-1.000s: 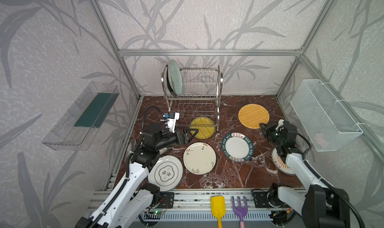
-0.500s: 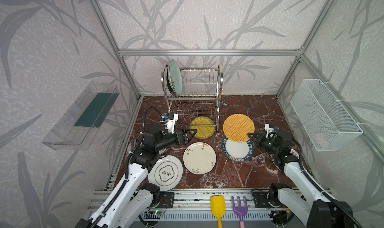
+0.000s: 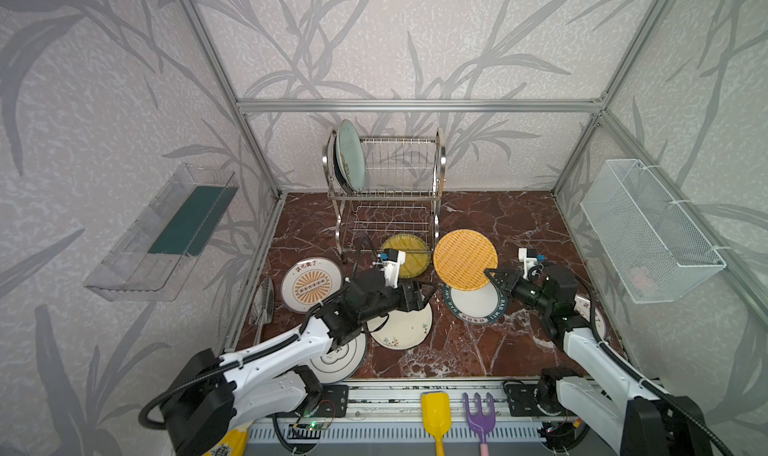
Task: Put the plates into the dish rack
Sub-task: 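Grasp the mat's rim with the left gripper while right gripper holds it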
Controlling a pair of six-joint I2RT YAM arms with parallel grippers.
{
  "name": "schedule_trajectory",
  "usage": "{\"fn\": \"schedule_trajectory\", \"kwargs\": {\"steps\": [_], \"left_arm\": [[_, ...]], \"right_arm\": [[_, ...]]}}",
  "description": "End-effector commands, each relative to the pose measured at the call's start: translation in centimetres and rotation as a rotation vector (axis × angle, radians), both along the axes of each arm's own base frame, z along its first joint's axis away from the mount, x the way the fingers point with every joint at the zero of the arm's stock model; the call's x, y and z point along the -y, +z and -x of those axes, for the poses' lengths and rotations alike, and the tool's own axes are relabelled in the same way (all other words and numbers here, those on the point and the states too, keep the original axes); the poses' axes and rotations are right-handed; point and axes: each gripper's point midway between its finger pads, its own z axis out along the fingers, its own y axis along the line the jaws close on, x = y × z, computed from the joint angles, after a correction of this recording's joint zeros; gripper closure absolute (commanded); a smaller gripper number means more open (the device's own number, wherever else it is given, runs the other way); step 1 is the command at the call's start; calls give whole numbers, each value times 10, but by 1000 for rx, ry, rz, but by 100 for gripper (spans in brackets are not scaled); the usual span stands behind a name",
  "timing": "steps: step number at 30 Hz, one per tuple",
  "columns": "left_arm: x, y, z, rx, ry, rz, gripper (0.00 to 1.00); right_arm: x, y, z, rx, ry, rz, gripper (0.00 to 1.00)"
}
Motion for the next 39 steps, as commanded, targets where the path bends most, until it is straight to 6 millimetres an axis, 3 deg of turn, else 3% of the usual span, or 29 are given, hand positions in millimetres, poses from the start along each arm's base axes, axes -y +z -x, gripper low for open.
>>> {"fn": "schedule_trajectory", "kwargs": {"steps": [1, 6, 12, 27, 39], "left_arm": [[14, 21, -20, 32, 158, 168, 12], [39, 2, -21, 6, 189, 224, 18], [45, -9, -32, 3, 277, 256, 24], [58, -8, -60, 19, 401, 367, 39], [69, -13, -69, -21, 428, 422, 63]], "right_arm": [[-7, 20, -1, 83, 39, -47, 100], [-8, 16, -1, 67, 35, -58, 100], [-8, 15, 0, 64, 34, -73, 100], [-8, 15, 1, 64, 35, -92, 100], [-8, 17, 2, 68, 34, -103, 100]]}}
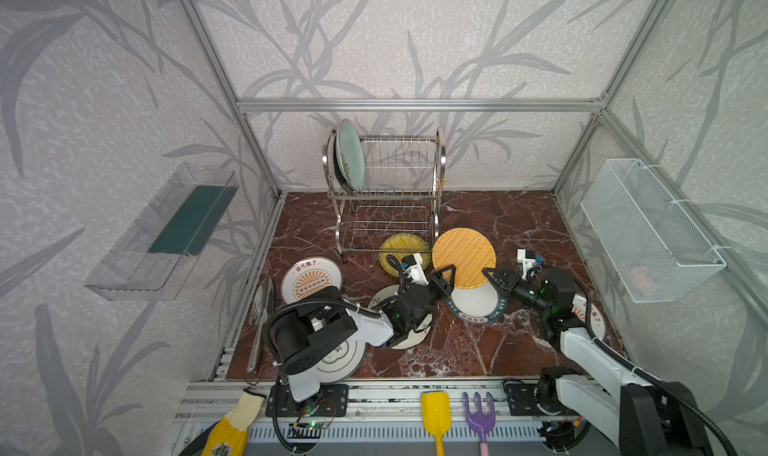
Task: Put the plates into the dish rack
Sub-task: 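Grasp the mat's rim with the left gripper while right gripper holds it, then carry the mat up to the rack with left gripper while right withdraws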
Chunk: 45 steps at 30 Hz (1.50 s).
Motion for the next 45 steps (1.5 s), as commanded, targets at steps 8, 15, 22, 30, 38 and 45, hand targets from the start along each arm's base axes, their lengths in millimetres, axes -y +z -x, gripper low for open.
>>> {"fn": "schedule_trajectory", "kwargs": {"steps": [8, 15, 22, 30, 38, 45], "left_arm": [[4, 15, -9, -15, 56, 128, 86], [9, 22, -5, -9, 29, 176, 100], [-12, 26, 1, 3, 73, 128, 100], [-46, 31, 20, 24, 74, -28, 100], [-87, 92, 49, 129, -29, -519, 100], [-142, 193, 62, 300, 65, -633, 100]], "right_arm": [[-4, 11, 2, 65, 25, -21, 100], [-4, 13, 3, 92, 23, -20, 89], [0, 8, 4, 97, -4, 6, 15], [8, 10, 7, 135, -44, 88, 1], [12, 14, 10, 188, -76, 113, 1], [7, 24, 12, 267, -69, 111, 1]]}}
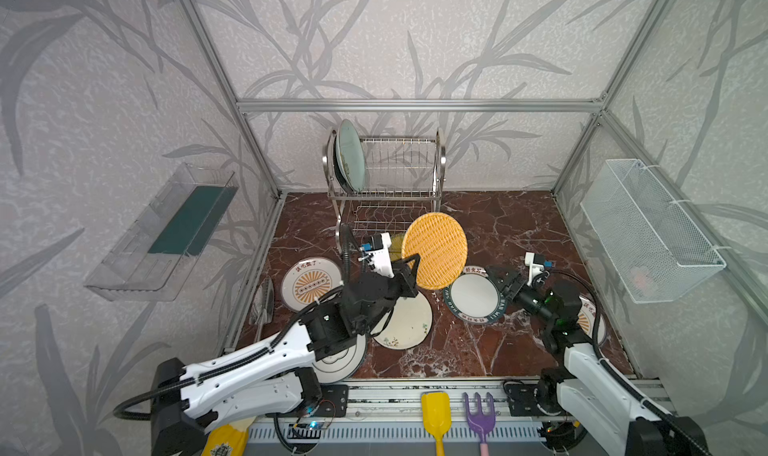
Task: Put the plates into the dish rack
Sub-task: 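Carry the mat up to the rack with left gripper while right withdraws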
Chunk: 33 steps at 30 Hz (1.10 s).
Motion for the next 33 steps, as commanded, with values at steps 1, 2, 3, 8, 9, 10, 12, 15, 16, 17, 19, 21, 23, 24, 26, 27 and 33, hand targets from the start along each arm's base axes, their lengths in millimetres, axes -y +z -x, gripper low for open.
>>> {"fn": "schedule_trajectory", "kwargs": {"steps": [1, 2, 3, 8, 9, 10, 12, 15, 16, 17, 19, 21, 23, 24, 26, 27, 33], "left_arm": [[-33, 31, 1, 79, 83, -194, 100], [-37, 48, 1, 115, 100, -198, 100], [-41, 64, -1, 151, 119, -208, 100], [-59, 118, -15, 252, 280, -287, 100], [-61, 128, -19, 271, 311, -307, 100], [-63, 137, -22, 285, 343, -322, 100], [-64, 154, -27, 317, 384, -341, 100], [-70, 176, -40, 346, 452, -384, 100], [-71, 182, -45, 346, 466, -395, 100], [-73, 185, -53, 341, 474, -408, 100], [-77, 190, -68, 329, 485, -416, 100], [-85, 191, -88, 308, 509, -437, 100], [-93, 194, -104, 304, 538, -463, 100], [-94, 195, -112, 308, 534, -469, 100], [-96, 197, -125, 319, 527, -489, 100], [-99, 197, -131, 318, 538, -511, 100], [-114, 194, -161, 303, 550, -611, 100]], "right_arm": [[-5, 17, 2, 115, 9, 19, 1], [-6, 20, 2, 133, 11, 25, 1], [-8, 23, 3, 151, 13, 31, 1], [-25, 49, 16, 308, 60, 57, 1], [-27, 54, 19, 341, 64, 69, 1], [-29, 58, 22, 371, 65, 77, 1], [-32, 66, 28, 439, 62, 94, 1], [-33, 79, 39, 555, 45, 119, 1], [-34, 81, 43, 589, 41, 137, 1], [-35, 83, 46, 624, 37, 154, 1], [-37, 88, 54, 702, 33, 189, 1], [-41, 93, 63, 775, 40, 212, 1], [-42, 92, 65, 796, 35, 236, 1], [-44, 91, 67, 808, 36, 246, 1], [-46, 91, 68, 824, 41, 258, 1], [-48, 90, 68, 829, 46, 262, 1], [-60, 83, 69, 839, 88, 278, 1]]}}
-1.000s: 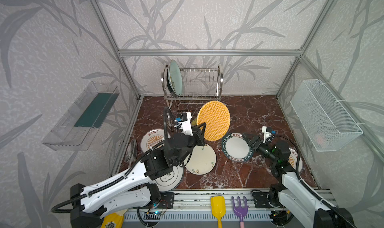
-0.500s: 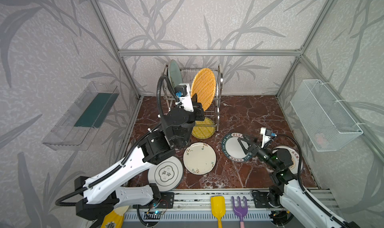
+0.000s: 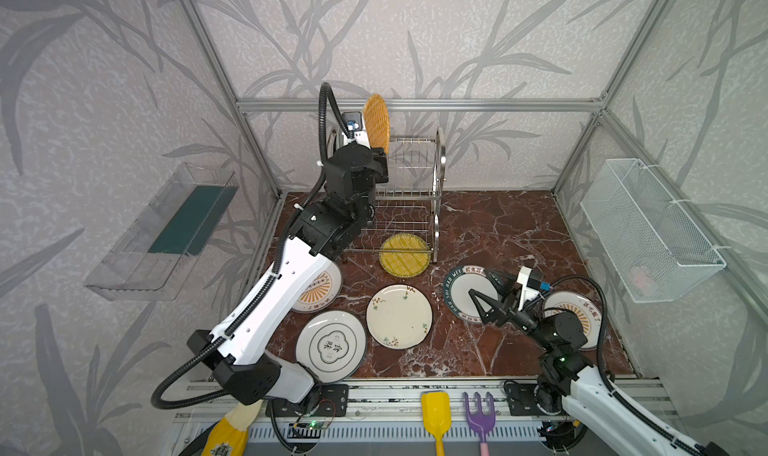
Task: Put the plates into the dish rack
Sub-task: 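Carry the mat up to the rack with left gripper while right withdraws, then lower the tan woven mat into the upper tier beside the teal plate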
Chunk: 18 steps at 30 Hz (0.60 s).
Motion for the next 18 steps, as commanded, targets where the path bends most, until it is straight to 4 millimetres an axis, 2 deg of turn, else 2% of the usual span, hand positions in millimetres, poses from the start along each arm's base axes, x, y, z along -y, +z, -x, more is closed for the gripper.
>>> {"fn": "schedule_trajectory", "kwargs": {"steps": [1, 9, 18], "left_arm": [[-10, 16, -6, 18, -17, -42, 100], [-29, -3, -43, -43, 31, -68, 100], [-37, -29, -79, -110, 62, -118, 100]], "right_arm": [[-3, 5, 2, 67, -4, 15, 1], [-14, -8, -3, 38, 12, 47, 1], [-21, -16, -5, 28, 23, 82, 1]]}}
